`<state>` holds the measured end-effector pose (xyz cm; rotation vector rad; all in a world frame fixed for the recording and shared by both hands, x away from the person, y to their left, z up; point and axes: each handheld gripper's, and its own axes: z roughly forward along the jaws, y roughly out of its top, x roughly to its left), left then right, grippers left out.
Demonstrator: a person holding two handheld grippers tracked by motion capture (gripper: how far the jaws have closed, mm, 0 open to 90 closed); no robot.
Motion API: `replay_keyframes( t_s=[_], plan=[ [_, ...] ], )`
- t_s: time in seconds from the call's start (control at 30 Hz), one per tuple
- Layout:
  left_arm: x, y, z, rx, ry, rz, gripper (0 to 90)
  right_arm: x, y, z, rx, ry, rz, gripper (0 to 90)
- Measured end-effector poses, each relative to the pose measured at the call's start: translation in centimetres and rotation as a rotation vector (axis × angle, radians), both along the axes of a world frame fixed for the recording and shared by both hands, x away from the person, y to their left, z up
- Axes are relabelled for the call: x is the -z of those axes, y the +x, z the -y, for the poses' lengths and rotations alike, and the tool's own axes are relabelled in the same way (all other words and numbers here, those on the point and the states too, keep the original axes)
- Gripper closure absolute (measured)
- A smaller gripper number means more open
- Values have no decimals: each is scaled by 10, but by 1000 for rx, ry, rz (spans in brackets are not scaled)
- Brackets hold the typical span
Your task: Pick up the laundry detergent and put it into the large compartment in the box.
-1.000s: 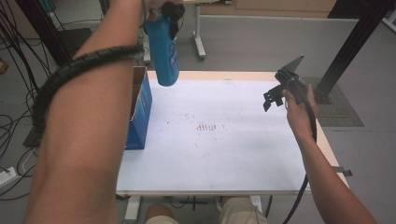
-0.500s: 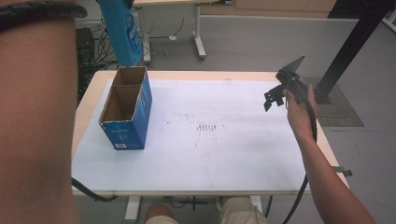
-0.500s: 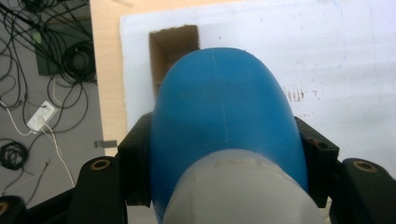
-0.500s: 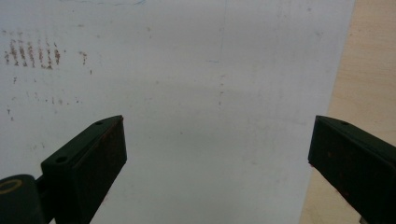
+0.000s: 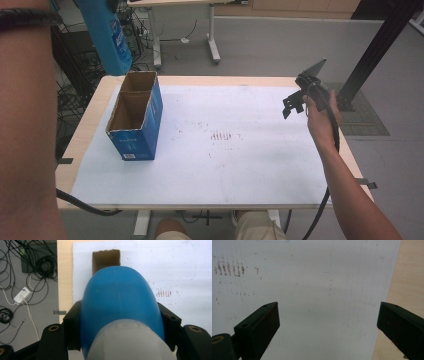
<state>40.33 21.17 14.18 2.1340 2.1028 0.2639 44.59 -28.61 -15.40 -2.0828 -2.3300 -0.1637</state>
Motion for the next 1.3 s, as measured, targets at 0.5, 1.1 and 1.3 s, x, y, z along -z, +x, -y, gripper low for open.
replay_keyframes(
  t_s=[0.5,1.1,1.3],
  plan=[
    [65,13,-26,-42,-2,-46,371,4,0,-7,-11,-4,-4,44],
    [144,22,-33,-39,3,-81,371,10,2,-19,-24,-12,-18,44],
    [165,21,-34,-38,-5,-77,371,12,2,-19,-20,-10,-20,44]
  ],
)
